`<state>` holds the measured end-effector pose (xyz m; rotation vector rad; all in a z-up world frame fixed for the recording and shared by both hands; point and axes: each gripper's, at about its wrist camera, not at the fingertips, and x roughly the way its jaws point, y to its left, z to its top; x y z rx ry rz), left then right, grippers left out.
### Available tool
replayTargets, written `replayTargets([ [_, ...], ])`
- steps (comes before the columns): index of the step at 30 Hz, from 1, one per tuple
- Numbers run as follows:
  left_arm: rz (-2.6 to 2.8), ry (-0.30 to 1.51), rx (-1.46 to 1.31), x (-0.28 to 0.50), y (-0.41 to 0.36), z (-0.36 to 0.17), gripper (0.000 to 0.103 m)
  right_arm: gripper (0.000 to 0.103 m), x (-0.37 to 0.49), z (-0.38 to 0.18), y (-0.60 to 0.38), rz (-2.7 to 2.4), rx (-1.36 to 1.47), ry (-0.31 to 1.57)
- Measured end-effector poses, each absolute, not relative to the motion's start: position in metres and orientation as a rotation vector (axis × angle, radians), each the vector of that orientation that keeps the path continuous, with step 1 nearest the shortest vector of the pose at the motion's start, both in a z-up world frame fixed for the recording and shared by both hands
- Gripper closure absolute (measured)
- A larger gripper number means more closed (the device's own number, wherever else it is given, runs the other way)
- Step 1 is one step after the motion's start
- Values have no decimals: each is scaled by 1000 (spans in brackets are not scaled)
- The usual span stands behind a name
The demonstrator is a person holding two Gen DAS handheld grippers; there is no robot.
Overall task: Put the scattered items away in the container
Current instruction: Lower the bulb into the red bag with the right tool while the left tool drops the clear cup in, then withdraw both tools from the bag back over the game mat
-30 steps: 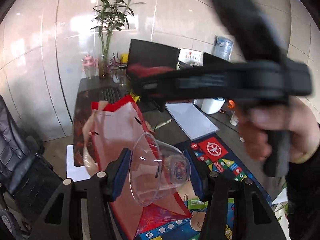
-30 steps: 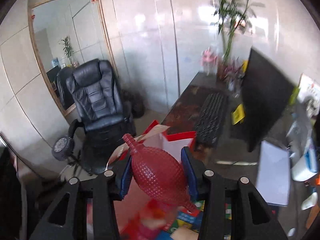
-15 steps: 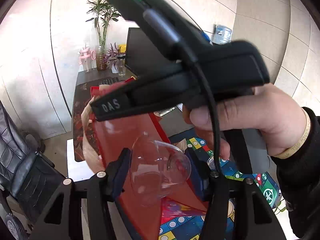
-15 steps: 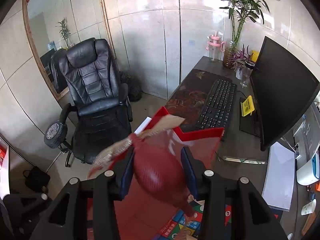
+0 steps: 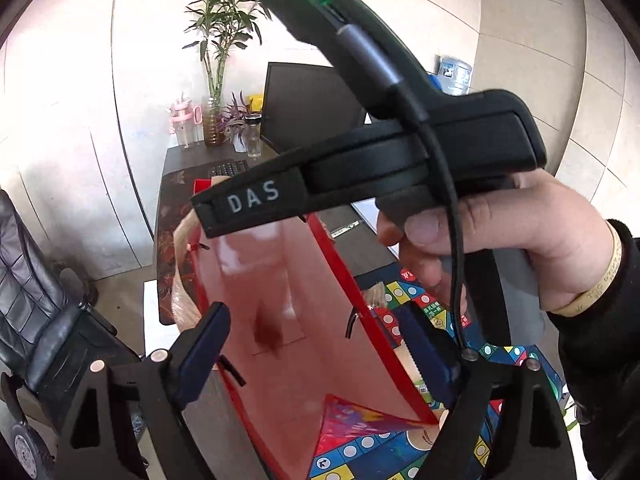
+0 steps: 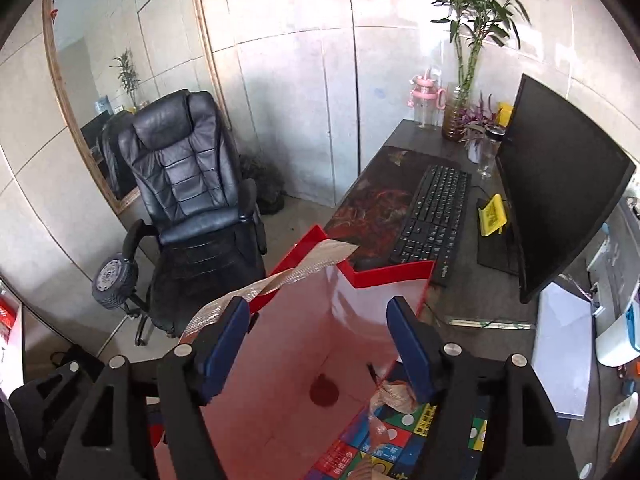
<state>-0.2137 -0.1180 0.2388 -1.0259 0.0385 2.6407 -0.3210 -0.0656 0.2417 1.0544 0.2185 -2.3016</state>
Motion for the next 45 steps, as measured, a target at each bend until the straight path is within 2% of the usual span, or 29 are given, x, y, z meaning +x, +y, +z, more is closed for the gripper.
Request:
replayTargets([
  [7, 2667, 53, -994, -203, -127, 251, 9, 27, -311, 245, -54, -2349, 1047, 215],
  [9, 2671, 58, -970, -199, -126, 255, 4, 26, -307, 246, -48, -2363, 1037, 213],
  [14, 2701, 81, -938, -178, -128, 265, 3, 20, -291, 254, -29, -2384, 1007, 205],
  [24, 2791, 58, -850, -105, -144, 272, 0, 18, -200, 251, 47, -2451, 931, 202],
  [30, 2824, 115, -919, -52, -120, 225, 0, 16, -106, 209, 106, -2523, 901, 269],
  [36, 2834, 118, -1052, -17, -86, 140, 0, 15, -30, 131, 160, -2625, 1037, 262],
  [42, 2723, -56, -1228, 2, -65, 62, 0, 15, 14, 64, 186, -2603, 1210, 270],
  [45, 2747, -26, -1241, 13, -53, 45, 0, 15, 27, 50, 197, -2639, 1226, 205],
])
